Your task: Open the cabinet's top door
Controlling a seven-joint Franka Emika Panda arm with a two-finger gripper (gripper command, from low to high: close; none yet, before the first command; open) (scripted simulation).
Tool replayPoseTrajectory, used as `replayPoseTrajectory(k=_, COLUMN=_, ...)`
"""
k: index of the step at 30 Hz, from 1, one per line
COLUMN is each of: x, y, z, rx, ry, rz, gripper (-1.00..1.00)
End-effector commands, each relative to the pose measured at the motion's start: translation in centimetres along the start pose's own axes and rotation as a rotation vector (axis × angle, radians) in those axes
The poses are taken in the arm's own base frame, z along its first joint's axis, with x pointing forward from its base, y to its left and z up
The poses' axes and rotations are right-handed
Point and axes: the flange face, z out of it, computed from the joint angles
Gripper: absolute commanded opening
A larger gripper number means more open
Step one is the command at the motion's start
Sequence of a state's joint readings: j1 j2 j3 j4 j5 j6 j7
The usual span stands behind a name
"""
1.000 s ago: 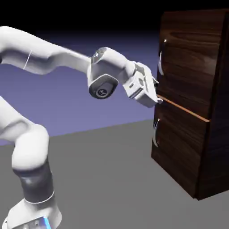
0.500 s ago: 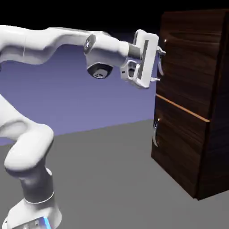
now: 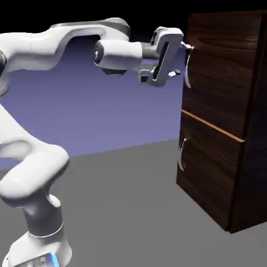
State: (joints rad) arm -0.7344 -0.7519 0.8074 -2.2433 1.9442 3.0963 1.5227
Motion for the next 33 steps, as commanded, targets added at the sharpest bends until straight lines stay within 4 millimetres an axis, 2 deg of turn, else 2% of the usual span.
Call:
replayPoseTrajectory(k=1, x=0.0, y=0.5, z=0.1, rx=0.001, ry=-0.009, rz=0.049, gripper=0.00)
replayPoseTrajectory(k=10, x=0.7, y=5.7, z=1.9, rx=-0.015, ry=-0.068, rz=0.487, gripper=0.00)
replayPoseTrajectory(k=20, x=3.1, y=12.5, z=4.8, rx=-0.060, ry=-0.082, rz=0.972, gripper=0.00)
replayPoseTrajectory(k=21, x=3.1, y=12.5, z=4.8, rx=-0.060, ry=-0.082, rz=0.972, gripper=0.00)
replayPoseTrajectory(k=27, x=2.6, y=12.6, z=9.8, rx=-0.060, ry=-0.082, rz=0.972, gripper=0.00)
replayPoseTrajectory(k=28, x=2.6, y=12.6, z=9.8, rx=-0.060, ry=-0.082, rz=0.972, gripper=-1.00)
replayPoseTrajectory(k=29, x=2.6, y=12.6, z=9.8, rx=-0.060, ry=-0.082, rz=0.972, gripper=-1.00)
replayPoseTrajectory(k=33, x=3.0, y=11.5, z=7.7, rx=-0.130, ry=-0.060, rz=0.968, gripper=-1.00)
